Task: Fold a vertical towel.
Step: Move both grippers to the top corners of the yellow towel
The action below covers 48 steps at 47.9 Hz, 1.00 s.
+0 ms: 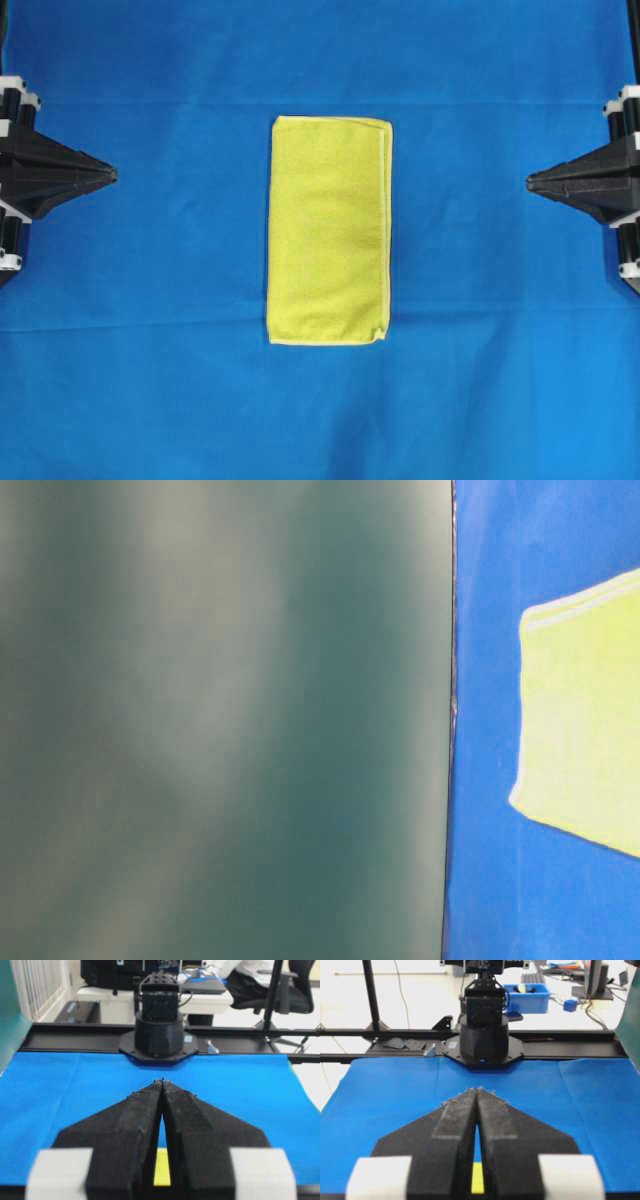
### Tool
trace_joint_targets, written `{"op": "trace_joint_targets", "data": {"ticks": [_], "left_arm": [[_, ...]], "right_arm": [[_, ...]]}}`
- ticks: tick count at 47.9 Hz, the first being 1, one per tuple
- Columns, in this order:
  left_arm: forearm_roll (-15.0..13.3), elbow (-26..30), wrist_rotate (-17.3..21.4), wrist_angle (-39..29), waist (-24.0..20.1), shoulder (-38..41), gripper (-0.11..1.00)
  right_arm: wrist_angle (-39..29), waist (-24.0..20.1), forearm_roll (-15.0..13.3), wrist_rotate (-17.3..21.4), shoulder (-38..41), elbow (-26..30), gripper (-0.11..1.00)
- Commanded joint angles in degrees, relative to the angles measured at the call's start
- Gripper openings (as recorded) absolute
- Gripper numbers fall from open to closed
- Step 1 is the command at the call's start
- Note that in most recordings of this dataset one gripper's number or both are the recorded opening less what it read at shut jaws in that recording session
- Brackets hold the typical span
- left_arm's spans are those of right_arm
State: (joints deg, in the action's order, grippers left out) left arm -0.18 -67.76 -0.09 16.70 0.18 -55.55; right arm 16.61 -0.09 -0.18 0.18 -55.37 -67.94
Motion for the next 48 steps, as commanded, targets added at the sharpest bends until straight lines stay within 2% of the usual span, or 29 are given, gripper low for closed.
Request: {"op": "trace_joint_targets", "data": {"ticks": [1,9,18,32,35,38,44,48], "left_arm": [[-1.32,1.85,-0.62,0.26,-0.18,2.37,0.0],[-1.32,2.9,-0.62,2.9,-1.05,7.91,0.0],[-1.67,4.04,-1.58,5.1,-5.1,16.79,0.0],[-1.67,7.73,-4.48,8.26,-12.57,33.22,0.02],[-1.67,8.79,-4.48,9.58,-13.62,37.18,0.09],[-1.67,9.84,-4.48,10.37,-14.59,40.43,0.24],[-1.67,12.3,-4.48,11.51,-16.61,47.9,0.56],[-1.67,14.06,-4.48,12.13,-17.75,52.21,0.72]], "right_arm": [[0.35,0.18,0.44,0.26,0.88,1.76,0.0],[-3.87,1.49,1.85,1.67,5.01,4.04,0.0],[-6.68,7.12,2.2,2.72,13.36,6.68,0.0],[-6.86,15.56,2.02,2.46,29.79,10.99,0.01],[-6.86,16.79,1.93,2.46,33.22,12.22,0.01],[-6.86,17.75,1.93,2.46,36.91,13.45,0.06],[-6.68,19.78,1.76,2.29,44.03,16.08,0.43],[-6.59,20.92,1.67,2.11,48.08,17.67,0.62]]}}
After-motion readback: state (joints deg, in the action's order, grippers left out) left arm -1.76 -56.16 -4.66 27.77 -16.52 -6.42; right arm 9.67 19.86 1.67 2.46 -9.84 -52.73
